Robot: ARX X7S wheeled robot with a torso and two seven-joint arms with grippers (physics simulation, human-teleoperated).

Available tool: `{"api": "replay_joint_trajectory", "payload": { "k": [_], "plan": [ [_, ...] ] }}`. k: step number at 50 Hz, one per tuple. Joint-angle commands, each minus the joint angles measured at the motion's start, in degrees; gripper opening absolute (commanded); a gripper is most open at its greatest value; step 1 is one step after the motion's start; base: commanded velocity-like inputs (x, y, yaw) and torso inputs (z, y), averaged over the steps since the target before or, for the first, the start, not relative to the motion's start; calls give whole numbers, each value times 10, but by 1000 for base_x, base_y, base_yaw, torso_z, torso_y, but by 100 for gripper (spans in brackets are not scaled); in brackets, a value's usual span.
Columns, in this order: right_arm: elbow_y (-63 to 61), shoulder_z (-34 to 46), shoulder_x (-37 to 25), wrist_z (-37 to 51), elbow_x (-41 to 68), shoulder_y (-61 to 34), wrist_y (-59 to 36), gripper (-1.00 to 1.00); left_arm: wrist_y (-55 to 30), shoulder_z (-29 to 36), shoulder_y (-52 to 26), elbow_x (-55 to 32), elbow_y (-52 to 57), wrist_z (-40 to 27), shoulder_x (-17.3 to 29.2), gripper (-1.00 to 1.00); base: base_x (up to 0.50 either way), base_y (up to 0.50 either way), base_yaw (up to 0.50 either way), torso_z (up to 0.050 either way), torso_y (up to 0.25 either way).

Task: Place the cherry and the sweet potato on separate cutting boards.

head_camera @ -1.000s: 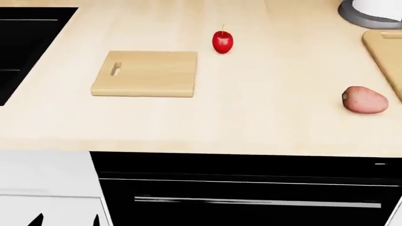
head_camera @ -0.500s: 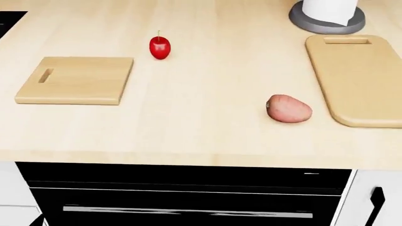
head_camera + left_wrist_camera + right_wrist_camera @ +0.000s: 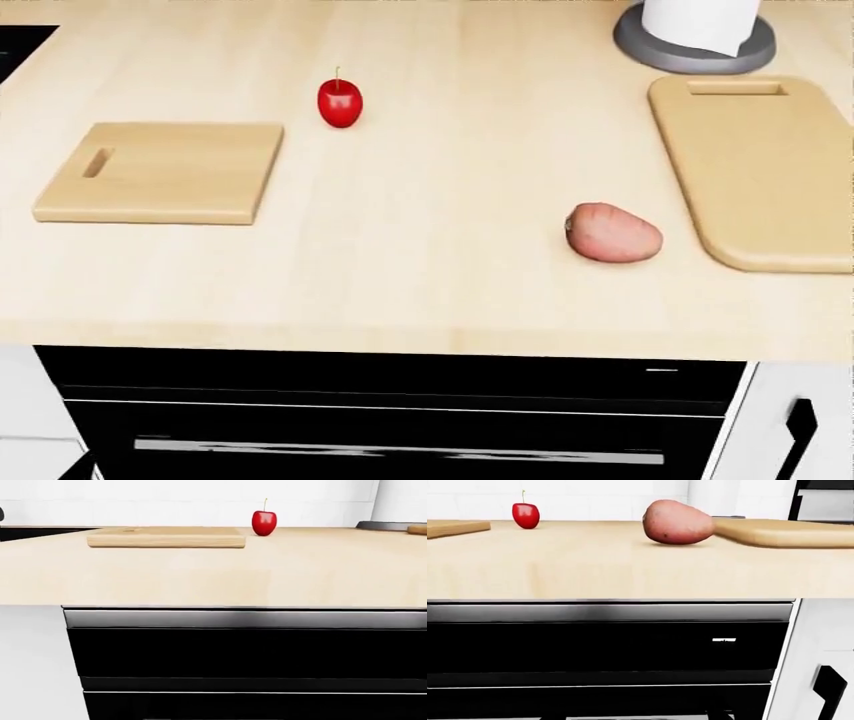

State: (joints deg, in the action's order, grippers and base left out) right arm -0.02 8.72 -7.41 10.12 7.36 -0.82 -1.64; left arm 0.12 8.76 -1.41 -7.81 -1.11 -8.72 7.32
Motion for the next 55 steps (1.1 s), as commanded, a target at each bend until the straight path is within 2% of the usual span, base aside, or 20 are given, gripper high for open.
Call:
{"api": "replay_joint_trajectory", "payload": {
  "k": [1, 41, 49, 55],
  "plan": [
    [-4, 1, -3, 7, 8, 1, 4, 100, 14, 8, 4, -17, 10, 11, 7, 100, 0, 0, 0, 50, 0],
    [0, 19, -16, 24, 18, -2, 7, 100, 41, 12, 6, -31, 7, -11, 18, 100, 0, 0, 0, 50, 0],
    [-1, 21, -19, 27, 22, -2, 8, 100, 15, 9, -2, -26, 1, -36, 17, 100, 0, 0, 0, 0, 0],
    [-1, 23, -20, 29, 24, -3, 8, 100, 37, 9, -1, -34, -4, -31, 16, 100, 0, 0, 0, 0, 0]
  ]
}}
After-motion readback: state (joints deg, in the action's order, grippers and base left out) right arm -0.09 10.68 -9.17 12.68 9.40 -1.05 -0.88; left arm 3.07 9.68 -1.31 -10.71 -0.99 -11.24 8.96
